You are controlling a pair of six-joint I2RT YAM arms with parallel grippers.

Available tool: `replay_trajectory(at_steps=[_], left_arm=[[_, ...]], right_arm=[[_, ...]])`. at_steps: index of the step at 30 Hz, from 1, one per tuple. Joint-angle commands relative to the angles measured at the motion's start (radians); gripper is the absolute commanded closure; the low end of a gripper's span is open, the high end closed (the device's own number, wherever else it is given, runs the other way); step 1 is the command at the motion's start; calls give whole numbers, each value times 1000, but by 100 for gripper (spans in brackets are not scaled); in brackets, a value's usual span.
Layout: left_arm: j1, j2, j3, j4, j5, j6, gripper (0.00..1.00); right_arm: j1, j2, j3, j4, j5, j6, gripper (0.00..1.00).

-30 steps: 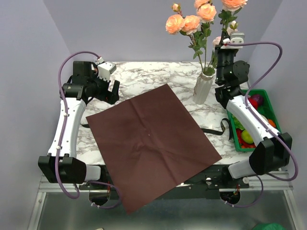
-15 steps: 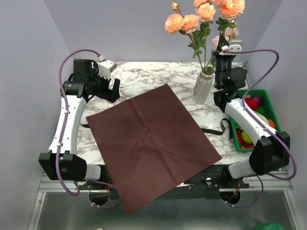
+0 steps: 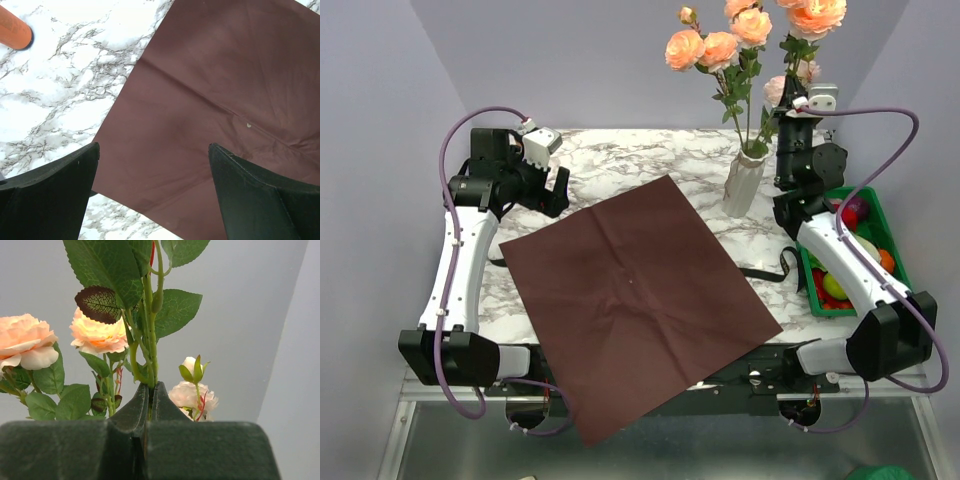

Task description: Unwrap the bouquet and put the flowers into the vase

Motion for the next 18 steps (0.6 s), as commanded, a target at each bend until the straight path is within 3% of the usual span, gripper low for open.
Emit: replay_trajectory(at_steps=[1, 14, 16, 17, 18], left_arm=[[5, -38, -10, 5, 22, 5, 1], [5, -43, -4, -8, 25, 5, 1], [5, -43, -2, -11, 25, 8, 1], [5, -41, 3, -11, 23, 6, 1], [5, -41, 6, -12, 25, 6, 1]], right_arm=[[-4, -36, -30, -4, -20, 12, 99], [-4, 4, -53, -38, -47, 41, 99], [-4, 6, -9, -112, -66, 70, 82], [-4, 6, 8, -184, -70, 76, 51], [-4, 2, 39, -221, -70, 102, 36]])
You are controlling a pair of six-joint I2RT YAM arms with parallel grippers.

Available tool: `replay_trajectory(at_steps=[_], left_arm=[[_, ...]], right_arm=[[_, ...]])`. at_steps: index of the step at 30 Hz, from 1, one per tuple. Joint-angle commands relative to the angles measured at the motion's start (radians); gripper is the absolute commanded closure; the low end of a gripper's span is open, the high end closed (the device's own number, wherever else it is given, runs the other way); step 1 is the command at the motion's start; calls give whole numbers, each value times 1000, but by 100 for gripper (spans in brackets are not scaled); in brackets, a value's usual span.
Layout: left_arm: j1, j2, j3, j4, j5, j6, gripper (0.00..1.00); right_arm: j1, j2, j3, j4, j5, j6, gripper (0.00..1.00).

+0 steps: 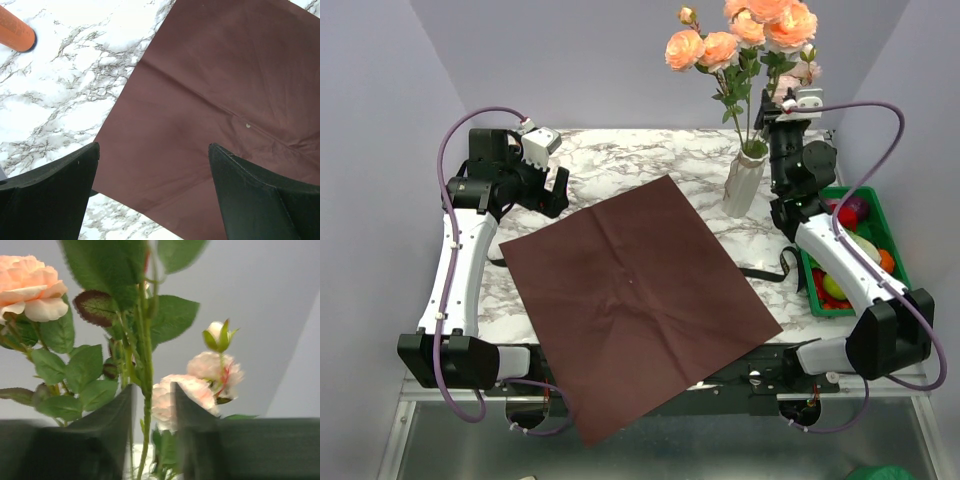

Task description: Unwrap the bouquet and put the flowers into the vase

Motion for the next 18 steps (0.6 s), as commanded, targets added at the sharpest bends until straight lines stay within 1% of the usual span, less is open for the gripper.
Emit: replay_trajectory(at_steps=[1, 2, 7, 10, 11, 13, 14, 16, 17, 18], left_arm=[[5, -19, 7, -12, 26, 4, 1], [5, -21, 13, -13, 27, 6, 1], [5, -32, 13, -12, 32, 3, 1], [5, -44, 4, -12, 36, 1, 1], [5, -48, 4, -12, 36, 0, 1], [5, -56, 3, -12, 38, -2, 1], [5, -62, -4, -12, 38, 0, 1], [5, -73, -16, -9, 38, 1, 1], [5, -81, -31, -4, 38, 3, 1], [5, -85, -37, -4, 40, 4, 1]], right_arm=[[-4, -10, 101, -191, -38, 72, 19], [-4, -19, 112, -252, -38, 89, 0], [-2, -117, 106, -378, -98, 152, 0], [-2, -194, 100, -487, -110, 210, 0], [-2, -229, 105, -571, -113, 228, 0], [-2, -269, 96, -648, -120, 283, 0], [-4, -287, 91, -737, -139, 326, 0], [-2, -336, 71, -832, -190, 395, 0], [-2, -350, 60, -919, -243, 420, 0], [-2, -363, 45, -964, -258, 444, 0]])
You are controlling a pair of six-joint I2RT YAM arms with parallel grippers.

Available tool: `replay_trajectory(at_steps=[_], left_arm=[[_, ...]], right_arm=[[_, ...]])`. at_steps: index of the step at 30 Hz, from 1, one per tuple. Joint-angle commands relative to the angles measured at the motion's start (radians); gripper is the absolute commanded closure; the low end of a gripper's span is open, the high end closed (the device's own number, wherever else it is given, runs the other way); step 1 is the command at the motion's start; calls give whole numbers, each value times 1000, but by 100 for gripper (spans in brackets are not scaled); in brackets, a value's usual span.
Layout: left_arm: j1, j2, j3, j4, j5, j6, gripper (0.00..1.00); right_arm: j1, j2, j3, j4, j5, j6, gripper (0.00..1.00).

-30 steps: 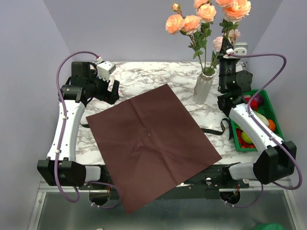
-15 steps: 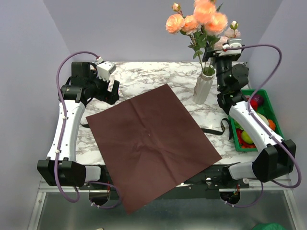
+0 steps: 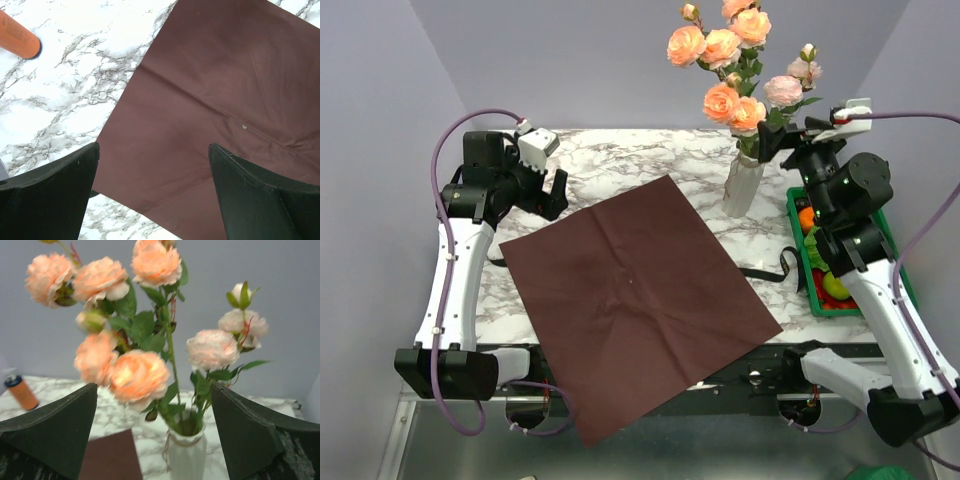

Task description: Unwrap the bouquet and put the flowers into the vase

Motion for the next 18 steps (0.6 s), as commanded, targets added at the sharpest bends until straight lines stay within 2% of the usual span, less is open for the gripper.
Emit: replay_trajectory(at_steps=[1, 5, 8, 18], left_arm=[[5, -44, -40, -1, 26, 5, 1], [5, -50, -65, 3, 27, -3, 1], [5, -62, -83, 8, 24, -9, 1], [5, -113, -141, 14, 26, -40, 1]], right_arm=[[-2, -66, -52, -357, -162, 190, 0], [-2, -159, -135, -495, -197, 231, 0], [-2, -249, -189, -529, -193, 252, 0], [-2, -369, -197, -656, -179, 275, 0]])
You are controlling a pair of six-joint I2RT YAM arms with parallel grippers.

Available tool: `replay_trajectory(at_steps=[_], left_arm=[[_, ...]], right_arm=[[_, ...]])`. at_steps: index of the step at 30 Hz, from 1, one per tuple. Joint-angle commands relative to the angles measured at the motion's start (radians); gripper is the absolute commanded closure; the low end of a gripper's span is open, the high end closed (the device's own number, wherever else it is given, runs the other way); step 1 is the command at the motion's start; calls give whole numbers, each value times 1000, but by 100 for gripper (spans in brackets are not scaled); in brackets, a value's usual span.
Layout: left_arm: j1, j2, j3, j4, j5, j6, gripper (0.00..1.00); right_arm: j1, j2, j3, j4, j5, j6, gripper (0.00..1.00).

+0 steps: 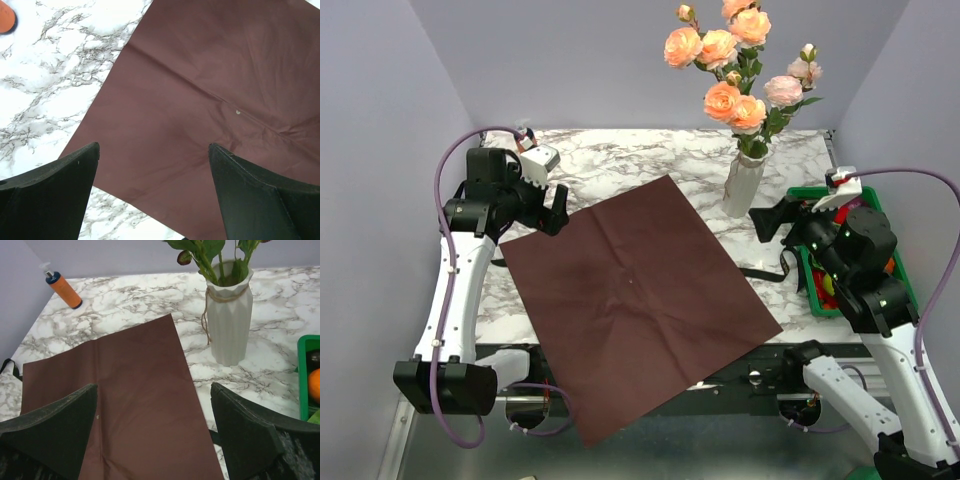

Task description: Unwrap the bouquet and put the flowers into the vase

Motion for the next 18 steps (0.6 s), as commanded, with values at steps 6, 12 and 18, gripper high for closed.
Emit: replay_trajectory(at_steps=[6, 12, 18], left_arm=[[5, -51, -18, 4, 25, -35, 1], [3, -58, -33, 12, 25, -43, 1], [5, -55, -38, 15, 31, -46, 1]], right_arm=[[-2, -60, -27, -85, -2, 13, 0], [-2, -71, -42, -88, -7, 11, 0], [-2, -80, -54, -97, 1, 4, 0]])
